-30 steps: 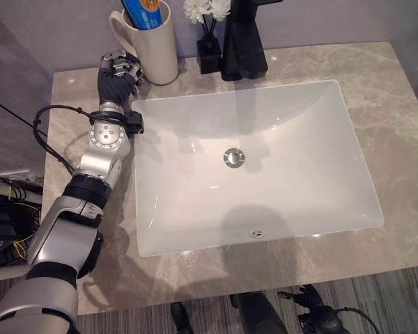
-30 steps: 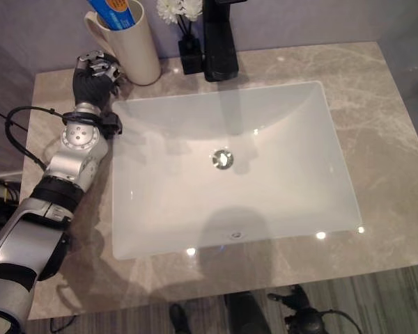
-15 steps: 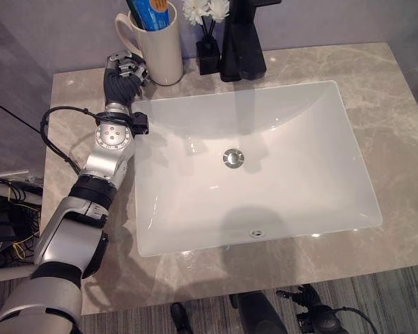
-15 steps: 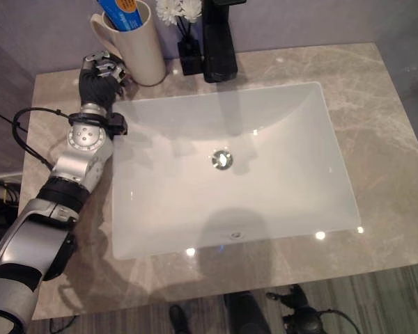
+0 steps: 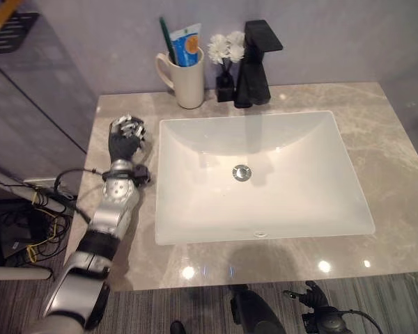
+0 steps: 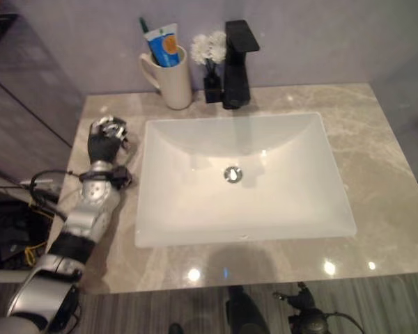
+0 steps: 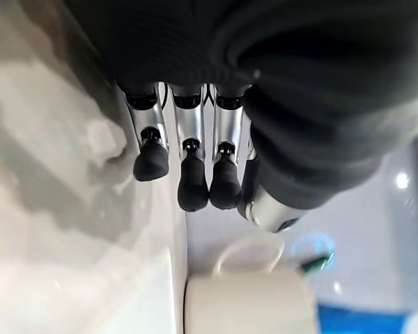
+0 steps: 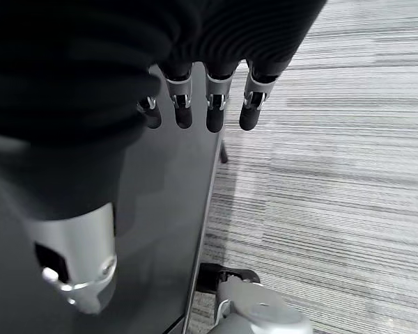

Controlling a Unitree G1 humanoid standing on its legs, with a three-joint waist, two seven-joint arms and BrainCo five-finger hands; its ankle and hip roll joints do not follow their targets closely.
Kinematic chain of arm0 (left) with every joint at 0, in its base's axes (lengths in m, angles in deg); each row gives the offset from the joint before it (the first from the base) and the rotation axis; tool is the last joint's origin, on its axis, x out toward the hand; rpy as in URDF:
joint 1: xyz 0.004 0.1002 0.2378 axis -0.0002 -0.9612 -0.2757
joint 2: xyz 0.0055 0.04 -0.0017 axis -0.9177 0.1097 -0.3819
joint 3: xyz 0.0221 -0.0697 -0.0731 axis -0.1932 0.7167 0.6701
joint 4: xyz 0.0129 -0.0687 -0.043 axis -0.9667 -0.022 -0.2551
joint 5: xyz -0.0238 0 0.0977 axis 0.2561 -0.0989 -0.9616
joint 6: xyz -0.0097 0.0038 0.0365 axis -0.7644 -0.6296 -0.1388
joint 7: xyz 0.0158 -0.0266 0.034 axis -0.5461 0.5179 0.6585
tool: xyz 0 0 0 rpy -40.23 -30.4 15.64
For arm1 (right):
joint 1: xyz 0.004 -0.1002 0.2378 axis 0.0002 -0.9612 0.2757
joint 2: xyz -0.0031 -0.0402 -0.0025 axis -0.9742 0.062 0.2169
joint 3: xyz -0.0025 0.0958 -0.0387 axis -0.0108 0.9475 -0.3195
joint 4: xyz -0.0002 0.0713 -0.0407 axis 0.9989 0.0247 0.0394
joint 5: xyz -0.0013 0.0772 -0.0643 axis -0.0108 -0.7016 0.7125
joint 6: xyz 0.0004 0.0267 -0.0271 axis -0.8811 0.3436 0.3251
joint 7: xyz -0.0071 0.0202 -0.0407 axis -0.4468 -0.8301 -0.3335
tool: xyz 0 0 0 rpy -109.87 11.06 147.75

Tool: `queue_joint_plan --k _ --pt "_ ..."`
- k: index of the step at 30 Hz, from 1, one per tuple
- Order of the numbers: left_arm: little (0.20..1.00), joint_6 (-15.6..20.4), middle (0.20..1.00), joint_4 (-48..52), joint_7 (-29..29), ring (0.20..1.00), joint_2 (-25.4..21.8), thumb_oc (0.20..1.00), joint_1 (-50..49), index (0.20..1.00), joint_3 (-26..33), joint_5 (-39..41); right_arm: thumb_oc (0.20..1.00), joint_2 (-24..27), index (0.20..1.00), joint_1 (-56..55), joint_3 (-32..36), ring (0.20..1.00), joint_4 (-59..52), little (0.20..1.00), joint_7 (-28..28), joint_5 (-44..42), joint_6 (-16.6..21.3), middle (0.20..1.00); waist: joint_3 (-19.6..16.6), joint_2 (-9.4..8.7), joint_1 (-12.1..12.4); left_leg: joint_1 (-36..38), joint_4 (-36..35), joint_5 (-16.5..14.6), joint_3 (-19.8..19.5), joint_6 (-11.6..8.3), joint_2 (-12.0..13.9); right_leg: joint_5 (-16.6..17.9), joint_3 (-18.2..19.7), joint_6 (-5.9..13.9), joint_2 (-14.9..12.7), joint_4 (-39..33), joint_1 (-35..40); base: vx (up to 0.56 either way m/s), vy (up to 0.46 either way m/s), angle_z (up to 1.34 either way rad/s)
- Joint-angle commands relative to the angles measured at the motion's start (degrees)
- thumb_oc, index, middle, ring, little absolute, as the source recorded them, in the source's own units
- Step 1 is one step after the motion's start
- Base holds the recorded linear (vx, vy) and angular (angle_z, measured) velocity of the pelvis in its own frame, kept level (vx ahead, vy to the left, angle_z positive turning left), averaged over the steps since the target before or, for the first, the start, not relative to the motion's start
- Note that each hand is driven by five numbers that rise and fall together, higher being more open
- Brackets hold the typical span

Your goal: Put brush and paste in cup on sink, flatten towel.

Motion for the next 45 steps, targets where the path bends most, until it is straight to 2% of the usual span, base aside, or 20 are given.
queue_joint_plan --k 1,5,7,13,14,17,18,20,22,23,26,29,33,34,39,40,41,42,43,45 --pt "0.200 3.8 0.200 8.3 -4.3 0.200 -3.4 0.200 -5.2 0.200 6.2 -1.7 1.000 0.6 1.000 -0.1 2.0 1.000 3.2 1.000 0.3 1.6 -0.7 1.000 -1.9 -1.70 1.5 8.2 0.6 -1.4 -2.8 2.63 -3.5 3.3 2.0 7.70 -5.3 -0.2 -0.6 -0.06 0.067 0.16" --pt "0.200 4.5 0.200 15.8 -7.0 0.200 -4.2 0.200 -15.6 0.200 12.4 -3.1 1.000 0.5 1.000 -0.1 3.8 1.000 3.3 1.000 1.0 2.0 -0.7 1.000 -2.7 -2.30 3.0 10.7 0.7 -3.1 -2.8 4.00 -4.7 3.7 2.0 8.43 -6.1 -0.1 1.4 -0.08 0.110 0.03" --pt "0.200 5.7 0.200 19.2 -9.2 0.200 -3.7 0.200 -22.7 0.200 16.9 -2.1 1.000 0.4 1.000 -0.3 4.6 1.000 2.8 1.000 1.5 2.8 -0.7 1.000 -3.0 -3.72 4.1 11.0 4.9 -6.5 -3.1 5.34 -6.5 4.7 2.3 9.29 -7.8 0.4 3.0 -0.11 0.122 -0.03" --pt "0.200 5.5 0.200 23.2 -13.2 0.200 -3.5 0.200 -28.1 0.200 19.1 0.0 1.000 0.1 1.000 -1.9 6.9 1.000 2.9 1.000 1.7 2.6 -0.9 1.000 -2.0 -5.68 4.3 10.8 8.3 -8.6 -3.9 7.11 -9.3 7.5 2.8 10.55 -10.5 0.8 5.1 -0.15 0.141 0.13" --pt "0.200 5.5 0.200 26.8 -14.9 0.200 -4.4 0.200 -29.5 0.200 19.0 0.4 1.000 0.5 1.000 -2.5 9.5 1.000 2.1 1.000 1.3 0.9 -0.7 1.000 -0.8 -6.42 4.3 9.9 9.4 -8.8 -3.8 8.08 -11.3 8.8 1.8 11.10 -12.5 2.2 5.0 -0.23 0.236 0.17" --pt "0.200 4.9 0.200 28.8 -15.3 0.200 -4.8 0.200 -29.7 0.200 18.5 0.5 1.000 0.3 1.000 -3.3 12.9 1.000 1.0 1.000 0.2 -2.6 -0.1 1.000 0.7 -6.49 3.9 9.8 10.9 -9.0 -3.1 8.58 -12.3 9.0 1.6 11.00 -13.4 4.0 4.6 -0.18 0.191 0.11" --pt "0.200 4.7 0.200 31.4 -15.6 0.200 -5.8 0.200 -29.3 0.200 18.4 -0.3 1.000 0.4 1.000 -3.7 13.7 1.000 0.9 1.000 0.0 -3.3 0.1 1.000 2.5 -5.55 3.6 8.9 12.4 -8.6 -2.5 9.23 -12.3 5.4 0.3 9.82 -12.8 7.6 4.6 -0.16 0.137 0.01" --pt "0.200 4.6 0.200 31.5 -15.6 0.200 -5.9 0.200 -29.3 0.200 18.5 -0.3 1.000 0.4 1.000 -3.7 13.6 1.000 0.9 1.000 0.0 -3.3 0.1 1.000 2.5 -5.90 3.5 8.7 12.3 -8.3 -2.6 9.25 -12.7 5.5 0.4 9.82 -13.2 7.7 4.3 -0.14 0.103 0.08" --pt "0.200 5.1 0.200 35.7 -16.2 0.200 -6.5 0.200 -28.0 0.200 17.9 0.2 1.000 1.0 1.000 -5.0 14.1 1.000 2.6 1.000 -0.5 -3.4 0.0 1.000 2.9 -4.39 3.5 8.5 10.2 -6.8 -0.8 9.79 -12.9 1.9 -2.9 8.48 -12.2 11.0 5.3 -0.27 0.179 -0.17" --pt "0.200 5.7 0.200 37.4 -15.9 0.200 -7.0 0.200 -26.9 0.200 18.3 1.2 1.000 1.2 1.000 -5.3 14.0 1.000 2.9 1.000 -0.5 -3.0 0.0 1.000 2.8 -3.94 3.1 7.9 8.4 -4.6 0.0 9.90 -13.0 2.7 -3.4 8.54 -12.0 12.5 5.0 -0.31 0.155 -0.52" --pt "0.200 5.9 0.200 38.6 -15.6 0.200 -7.5 0.200 -25.9 0.200 18.5 1.8 1.000 1.3 1.000 -5.5 13.7 1.000 2.8 1.000 -0.7 -2.5 -0.1 1.000 3.3 -3.03 3.2 6.7 7.2 -2.5 1.3 9.94 -12.4 1.1 -4.2 8.18 -11.8 16.6 4.1 -0.22 0.075 -0.44" --pt "0.200 6.3 0.200 38.7 -15.0 0.200 -8.2 0.200 -22.9 0.200 16.2 1.5 1.000 0.9 1.000 -6.8 14.3 1.000 3.7 1.000 -1.0 -3.3 0.1 1.000 3.4 -1.12 3.8 4.3 5.3 0.6 5.1 10.04 -10.6 -5.9 -8.4 6.63 -13.1 25.5 6.5 -0.27 0.078 -0.56" --pt "0.200 6.2 0.200 37.8 -14.8 0.200 -7.3 0.200 -19.7 0.200 13.4 1.4 1.000 0.8 1.000 -7.1 14.0 1.000 4.2 1.000 -1.1 -3.1 -0.2 1.000 2.0 -0.78 4.6 0.9 6.1 2.0 9.2 10.30 -9.7 -9.9 -10.0 5.88 -14.5 29.8 13.1 -0.15 0.013 -0.78" --pt "0.200 6.2 0.200 37.7 -14.7 0.200 -7.3 0.200 -19.6 0.200 13.3 1.4 1.000 0.8 1.000 -7.2 14.1 1.000 4.2 1.000 -1.1 -3.0 -0.2 1.000 2.0 -0.83 4.8 0.9 6.2 1.9 9.3 10.30 -9.8 -10.0 -9.9 5.90 -14.6 30.0 13.1 -0.17 -0.008 -1.00" --pt "0.200 5.9 0.200 35.8 -15.8 0.200 -7.4 0.200 -20.1 0.200 12.4 3.2 1.000 0.7 1.000 -5.8 13.9 1.000 3.1 1.000 -1.5 -3.3 -0.3 1.000 -1.4 -2.84 9.3 -5.5 9.4 1.9 20.5 11.32 -8.3 -8.9 -15.2 8.26 -15.5 31.1 25.4 -0.22 -0.048 -1.64" --pt "0.200 6.2 0.200 34.7 -15.6 0.200 -6.9 0.200 -20.9 0.200 12.9 4.3 1.000 0.4 1.000 -5.5 13.4 1.000 1.9 1.000 -1.8 -3.2 -0.1 1.000 -1.9 -4.36 11.2 -7.6 10.8 2.3 25.6 11.09 -5.8 -8.9 -18.8 8.96 -15.1 27.4 27.2 -0.36 -0.345 -2.98" --pt "0.200 6.2 0.200 33.8 -16.3 0.200 -6.8 0.200 -21.4 0.200 13.5 5.4 1.000 0.3 1.000 -5.1 12.4 1.000 0.7 1.000 -2.1 -2.9 0.3 1.000 -1.7 -4.68 14.0 -8.9 12.6 3.8 29.7 9.12 -1.9 -12.7 -26.5 7.60 -15.6 22.5 27.6 -0.37 -0.514 -4.12" --pt "0.200 6.0 0.200 33.3 -18.0 0.200 -7.0 0.200 -22.0 0.200 13.1 6.6 1.000 0.6 1.000 -5.1 12.2 1.000 0.1 1.000 -2.0 -2.4 0.4 1.000 -1.3 -4.85 13.8 -9.0 13.8 5.2 29.8 8.02 0.4 -15.7 -25.1 6.11 -13.6 19.4 27.6 -0.31 -0.657 -3.96" --pt "0.200 5.9 0.200 31.3 -20.1 0.200 -6.9 0.200 -22.7 0.200 11.3 8.3 1.000 1.8 1.000 -4.7 12.1 1.000 1.1 1.000 -2.0 -1.3 0.3 1.000 -1.0 -4.39 12.9 -10.2 14.4 8.3 30.4 5.63 3.8 -20.4 -22.6 4.08 -9.3 13.9 27.5 -0.24 -0.640 -3.65" --pt "0.200 5.2 0.200 28.3 -22.1 0.200 -5.4 0.200 -23.3 0.200 9.0 8.7 1.000 3.4 1.000 -4.2 11.7 1.000 0.4 1.000 -2.0 -0.4 0.9 1.000 1.5 -4.14 13.3 -11.7 14.2 11.4 23.0 2.01 5.2 -21.6 -16.9 2.97 -5.7 8.9 27.2 -0.19 -0.492 -2.39"
